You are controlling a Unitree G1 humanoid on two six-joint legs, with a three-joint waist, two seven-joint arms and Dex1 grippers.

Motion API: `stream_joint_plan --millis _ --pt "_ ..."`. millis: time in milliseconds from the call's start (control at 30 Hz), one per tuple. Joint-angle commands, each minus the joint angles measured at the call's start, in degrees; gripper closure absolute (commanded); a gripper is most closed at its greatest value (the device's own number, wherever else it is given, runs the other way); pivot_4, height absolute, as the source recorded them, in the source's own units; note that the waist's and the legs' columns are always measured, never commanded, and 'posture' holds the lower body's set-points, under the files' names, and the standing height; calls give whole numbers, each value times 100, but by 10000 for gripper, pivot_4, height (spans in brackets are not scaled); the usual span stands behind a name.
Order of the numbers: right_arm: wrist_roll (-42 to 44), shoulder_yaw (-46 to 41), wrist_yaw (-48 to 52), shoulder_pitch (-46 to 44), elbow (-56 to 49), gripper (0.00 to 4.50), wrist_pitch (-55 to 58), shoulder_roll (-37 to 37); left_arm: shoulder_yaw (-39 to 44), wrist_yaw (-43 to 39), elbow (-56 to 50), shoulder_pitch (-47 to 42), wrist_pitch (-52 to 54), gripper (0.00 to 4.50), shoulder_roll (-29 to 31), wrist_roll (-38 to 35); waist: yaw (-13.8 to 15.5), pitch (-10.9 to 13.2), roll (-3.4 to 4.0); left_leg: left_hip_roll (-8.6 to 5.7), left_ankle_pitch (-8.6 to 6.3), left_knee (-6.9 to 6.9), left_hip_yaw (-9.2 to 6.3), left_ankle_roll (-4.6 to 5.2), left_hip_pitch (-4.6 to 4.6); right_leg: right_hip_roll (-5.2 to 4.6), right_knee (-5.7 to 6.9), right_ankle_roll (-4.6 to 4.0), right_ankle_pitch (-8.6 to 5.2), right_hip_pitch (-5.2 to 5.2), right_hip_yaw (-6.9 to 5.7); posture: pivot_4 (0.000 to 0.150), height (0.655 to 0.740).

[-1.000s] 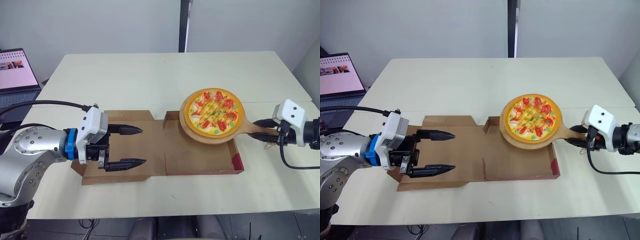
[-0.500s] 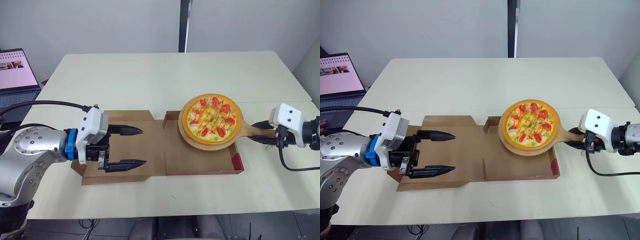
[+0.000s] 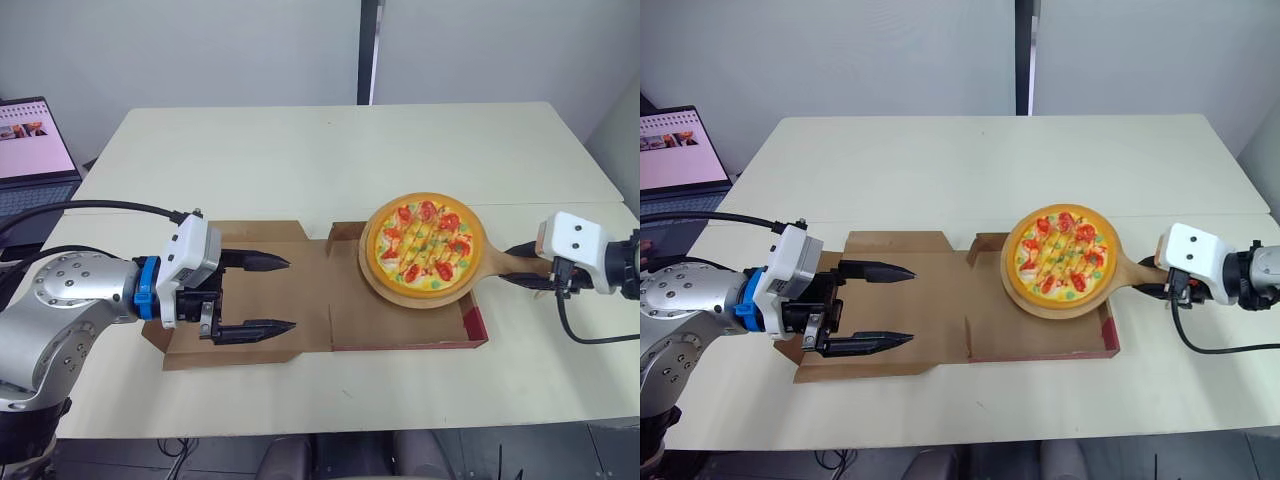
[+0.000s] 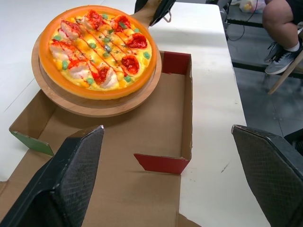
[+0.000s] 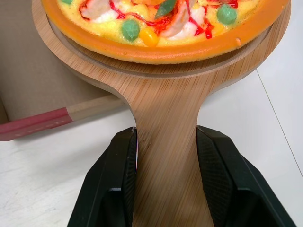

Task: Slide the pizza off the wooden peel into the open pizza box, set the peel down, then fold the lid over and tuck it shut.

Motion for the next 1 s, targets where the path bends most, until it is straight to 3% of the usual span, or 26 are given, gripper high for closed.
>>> stream_joint_plan --millis 33,1000 --pt "-16 -292 -75 -271 -77 29233 -231 -163 -72 -22 -107 -99 -98 0 -18 -62 0 0 0 0 0 0 0 0 0 0 0 0 0 0 0 1500 7400" --pt "-344 -385 -245 -390 234 29233 -754 -221 -407 -39 115 -410 -217 0 -102 18 -2 0 0 0 0 1 1 -1 0 0 2 -1 1 -1 0 1500 7400"
